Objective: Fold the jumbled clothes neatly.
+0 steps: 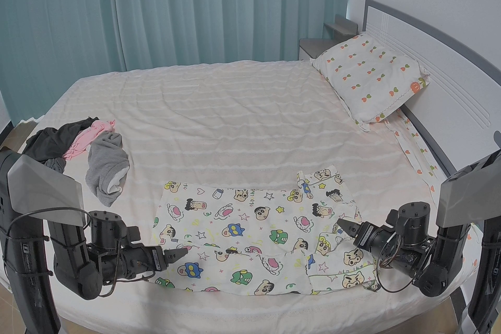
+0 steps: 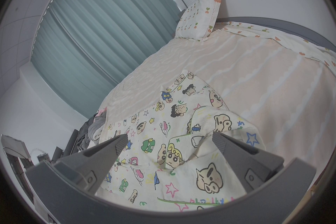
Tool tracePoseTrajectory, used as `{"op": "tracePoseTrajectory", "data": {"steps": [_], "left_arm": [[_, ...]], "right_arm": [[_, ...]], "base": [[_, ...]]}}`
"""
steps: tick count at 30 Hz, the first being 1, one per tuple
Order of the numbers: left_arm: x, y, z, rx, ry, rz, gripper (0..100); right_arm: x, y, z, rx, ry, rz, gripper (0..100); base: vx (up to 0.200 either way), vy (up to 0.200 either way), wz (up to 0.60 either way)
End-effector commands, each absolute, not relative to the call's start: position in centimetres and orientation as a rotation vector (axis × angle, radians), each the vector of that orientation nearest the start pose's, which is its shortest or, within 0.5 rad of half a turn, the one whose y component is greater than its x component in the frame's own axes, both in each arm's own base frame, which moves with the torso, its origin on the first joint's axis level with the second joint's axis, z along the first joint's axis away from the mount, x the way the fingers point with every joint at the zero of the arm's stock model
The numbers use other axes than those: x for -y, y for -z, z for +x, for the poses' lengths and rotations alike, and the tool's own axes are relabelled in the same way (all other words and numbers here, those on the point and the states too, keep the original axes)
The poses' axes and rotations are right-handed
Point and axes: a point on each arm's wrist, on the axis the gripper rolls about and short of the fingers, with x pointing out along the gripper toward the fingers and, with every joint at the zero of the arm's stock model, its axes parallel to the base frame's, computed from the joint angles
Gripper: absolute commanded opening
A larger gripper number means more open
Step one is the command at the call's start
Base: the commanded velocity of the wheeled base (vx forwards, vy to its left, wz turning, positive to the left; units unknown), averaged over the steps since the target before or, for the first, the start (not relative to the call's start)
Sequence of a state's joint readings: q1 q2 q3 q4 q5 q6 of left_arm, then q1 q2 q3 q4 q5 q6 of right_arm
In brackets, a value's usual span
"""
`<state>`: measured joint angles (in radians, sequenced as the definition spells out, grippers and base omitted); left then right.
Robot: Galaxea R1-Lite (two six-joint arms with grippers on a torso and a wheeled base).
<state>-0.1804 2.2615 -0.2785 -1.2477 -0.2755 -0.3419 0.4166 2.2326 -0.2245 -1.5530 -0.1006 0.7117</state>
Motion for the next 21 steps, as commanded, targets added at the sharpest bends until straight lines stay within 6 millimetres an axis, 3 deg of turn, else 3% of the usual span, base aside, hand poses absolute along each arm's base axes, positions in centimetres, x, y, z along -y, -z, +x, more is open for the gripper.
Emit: {"op": "tracePoseTrajectory", "data": {"steps": [1, 13, 21], "left_arm": [[4.1, 1.6, 30.5, -0.828, 0.315, -0.363, 100], [1.3, 0.7, 31.6, -0.833, 0.264, -0.389, 100], [1.6, 2.4, 31.7, -0.880, 0.269, -0.383, 100]], "right_arm": [[-11.6, 0.4, 23.6, -0.577, -0.173, 0.555, 100], [-12.2, 0.7, 22.9, -0.607, -0.190, 0.557, 100], [-12.3, 0.6, 22.9, -0.606, -0.192, 0.557, 100]], "base": [[0.000, 0.000, 0.00], [0.000, 0.000, 0.00], [0.000, 0.000, 0.00]]}}
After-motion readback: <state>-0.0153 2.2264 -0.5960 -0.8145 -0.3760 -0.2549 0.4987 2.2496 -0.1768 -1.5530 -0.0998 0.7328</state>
